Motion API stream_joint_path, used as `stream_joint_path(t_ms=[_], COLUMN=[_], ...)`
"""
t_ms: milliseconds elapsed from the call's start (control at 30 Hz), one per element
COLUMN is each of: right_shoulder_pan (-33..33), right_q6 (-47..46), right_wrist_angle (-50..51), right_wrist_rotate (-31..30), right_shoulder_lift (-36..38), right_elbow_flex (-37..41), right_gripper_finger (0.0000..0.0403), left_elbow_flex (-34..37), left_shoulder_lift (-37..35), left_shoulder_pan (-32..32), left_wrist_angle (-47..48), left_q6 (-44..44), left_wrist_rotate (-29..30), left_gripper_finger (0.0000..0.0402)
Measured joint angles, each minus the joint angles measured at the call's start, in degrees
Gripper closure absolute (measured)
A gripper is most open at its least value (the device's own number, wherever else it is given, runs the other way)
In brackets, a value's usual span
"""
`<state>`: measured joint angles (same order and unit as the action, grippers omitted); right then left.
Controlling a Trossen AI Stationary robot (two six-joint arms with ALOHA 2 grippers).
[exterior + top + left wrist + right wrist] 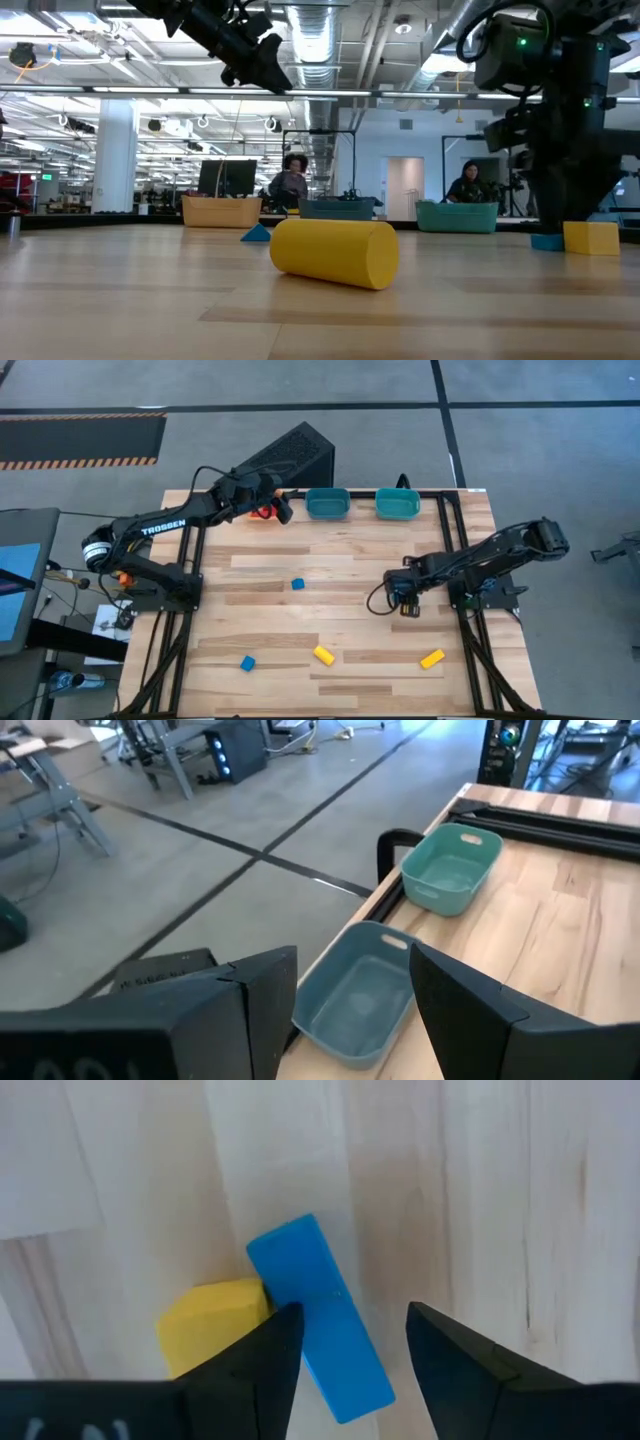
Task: Sort & place blocks by color
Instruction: Put the top right blue block into the blue container
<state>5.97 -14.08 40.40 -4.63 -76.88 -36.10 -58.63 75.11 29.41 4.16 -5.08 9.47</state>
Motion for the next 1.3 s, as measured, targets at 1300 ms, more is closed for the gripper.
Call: stream_joint_path(t_ms=[1300], right_shoulder_pan=[-5.8], right_q6=[6.4], right_wrist_angle=[-5.5], right_wrist_rotate=[4.6], right_shoulder_lift=[-16.5], right_elbow_flex=[-8.2], right_gripper_finger=[0.0189], left_elbow_flex=[0.0], left_shoulder_lift=[4.8], left_shoulder_pan=[7.1], left_wrist_angle=[0.6], left_q6=[-4.7], left_wrist_rotate=[-8.5], left_gripper_finger=[0.0217])
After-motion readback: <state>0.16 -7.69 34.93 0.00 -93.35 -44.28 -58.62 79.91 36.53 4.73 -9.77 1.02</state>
